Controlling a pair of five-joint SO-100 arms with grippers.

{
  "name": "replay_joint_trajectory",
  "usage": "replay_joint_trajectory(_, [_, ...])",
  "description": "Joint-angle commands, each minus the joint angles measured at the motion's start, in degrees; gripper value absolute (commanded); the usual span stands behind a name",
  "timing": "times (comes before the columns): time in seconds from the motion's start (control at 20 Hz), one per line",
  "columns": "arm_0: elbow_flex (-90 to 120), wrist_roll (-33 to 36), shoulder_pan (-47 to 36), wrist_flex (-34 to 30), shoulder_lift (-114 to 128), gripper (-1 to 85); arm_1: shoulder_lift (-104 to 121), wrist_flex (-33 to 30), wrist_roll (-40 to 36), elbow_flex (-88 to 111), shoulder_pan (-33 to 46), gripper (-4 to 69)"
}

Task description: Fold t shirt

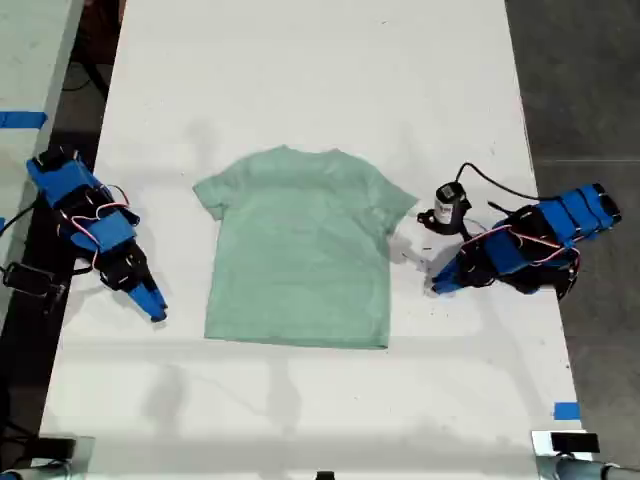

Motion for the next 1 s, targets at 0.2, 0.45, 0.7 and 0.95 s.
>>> replay_joint_trajectory(0.2, [2.64,9.76,-12.66,-2.20,0.18,6.5,0.44,-3.34,-9.76,3.60,-0.35,4.4])
replay_joint_trajectory(0.45, [2.64,-24.52,-24.52,-2.29,0.26,11.4,0.44,-3.25,1.23,3.60,15.56,3.4])
replay_joint_trajectory(0.7, [2.64,-25.66,-33.84,-1.23,0.26,38.3,0.44,-3.34,35.42,3.69,20.57,4.6])
replay_joint_trajectory(0.95, [2.64,-25.05,-41.40,-1.23,0.26,35.8,0.53,-2.55,42.36,2.99,21.80,6.8])
